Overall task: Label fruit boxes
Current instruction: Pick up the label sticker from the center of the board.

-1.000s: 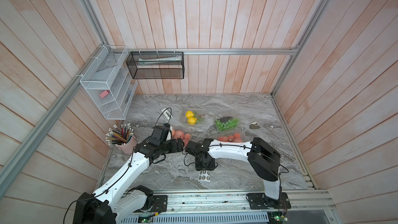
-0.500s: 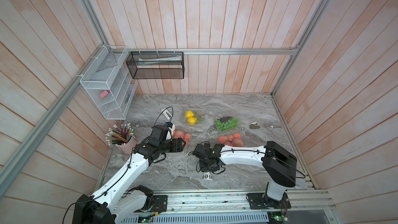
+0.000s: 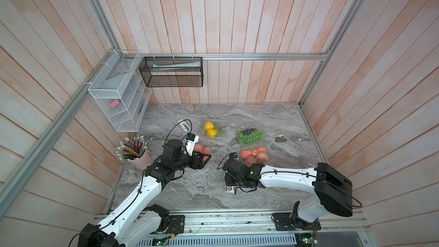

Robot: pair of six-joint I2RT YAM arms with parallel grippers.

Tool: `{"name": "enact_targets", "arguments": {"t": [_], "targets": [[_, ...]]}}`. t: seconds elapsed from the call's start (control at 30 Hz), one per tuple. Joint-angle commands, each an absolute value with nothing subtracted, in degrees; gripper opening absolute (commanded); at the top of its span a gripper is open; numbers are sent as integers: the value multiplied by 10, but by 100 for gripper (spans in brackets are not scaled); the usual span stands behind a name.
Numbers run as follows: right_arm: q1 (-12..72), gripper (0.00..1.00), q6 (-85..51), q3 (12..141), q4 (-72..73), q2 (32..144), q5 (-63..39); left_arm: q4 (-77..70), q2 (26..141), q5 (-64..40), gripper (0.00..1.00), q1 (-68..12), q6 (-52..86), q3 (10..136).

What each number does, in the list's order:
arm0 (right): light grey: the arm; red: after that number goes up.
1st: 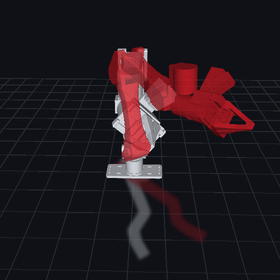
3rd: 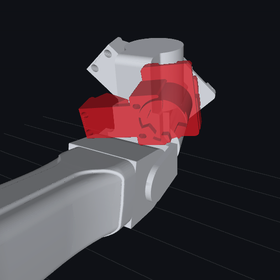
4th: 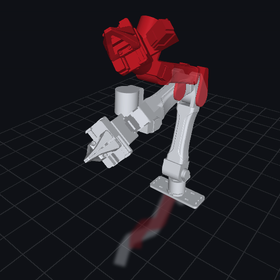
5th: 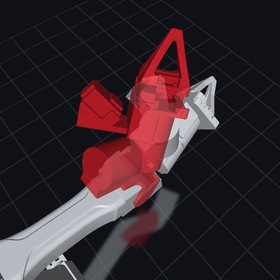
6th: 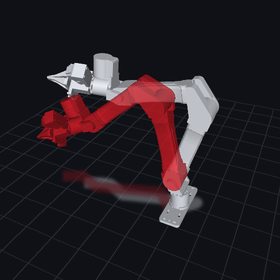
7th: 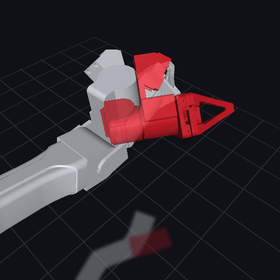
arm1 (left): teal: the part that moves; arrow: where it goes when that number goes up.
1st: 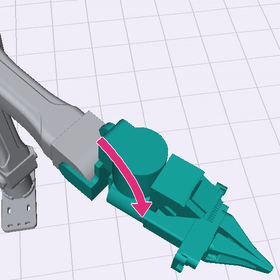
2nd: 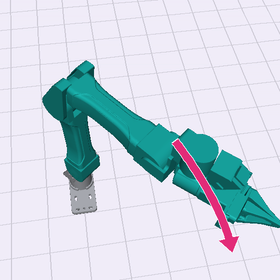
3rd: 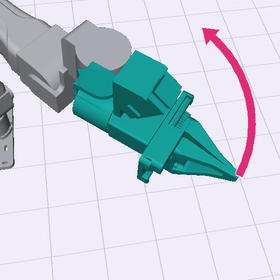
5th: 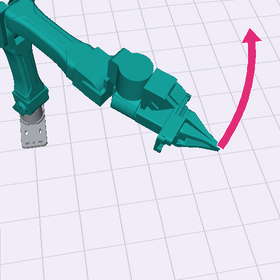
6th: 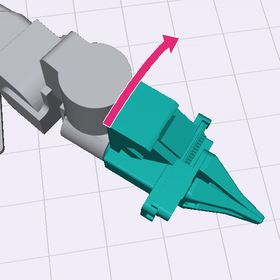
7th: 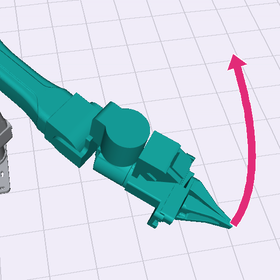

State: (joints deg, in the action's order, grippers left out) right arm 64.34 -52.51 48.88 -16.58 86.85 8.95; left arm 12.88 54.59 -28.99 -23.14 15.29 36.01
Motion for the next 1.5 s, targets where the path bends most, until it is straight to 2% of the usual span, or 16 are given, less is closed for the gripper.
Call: {"name": "enact_targets", "arguments": {"t": [0.0, 0.13, 0.3, 0.53, 0.8, 1.0, 1.07, 1.2, 1.3, 1.33, 1.47], "targets": [[638, 34, -457, 469, -91, 820, 149, 21, 543, -383, 76, -231, 124, 344], [621, 34, -374, 419, 19, 754, 156, -59, 561, -455, 73, -243, 120, 336], [582, 34, -325, 346, 144, 675, 112, -100, 587, -485, 73, -257, 106, 350], [577, 32, -237, 301, 215, 616, 78, -180, 642, -528, 74, -273, 118, 364], [577, 32, -165, 286, 259, 600, 35, -231, 669, -552, 71, -298, 107, 380], [578, 32, -139, 283, 278, 599, 14, -234, 691, -539, 58, -305, 109, 394], [577, 31, -134, 284, 282, 599, 12, -244, 696, -539, 51, -308, 112, 395], [577, 31, -129, 284, 282, 598, 15, -247, 702, -544, 31, -314, 111, 396], [577, 31, -123, 283, 278, 593, 18, -239, 699, -547, 9, -314, 100, 397], [577, 36, -120, 281, 273, 587, 21, -231, 697, -548, 4, -314, 88, 398], [562, 68, -98, 253, 266, 543, -3, -200, 679, -548, 0, -314, 21, 395]]}}
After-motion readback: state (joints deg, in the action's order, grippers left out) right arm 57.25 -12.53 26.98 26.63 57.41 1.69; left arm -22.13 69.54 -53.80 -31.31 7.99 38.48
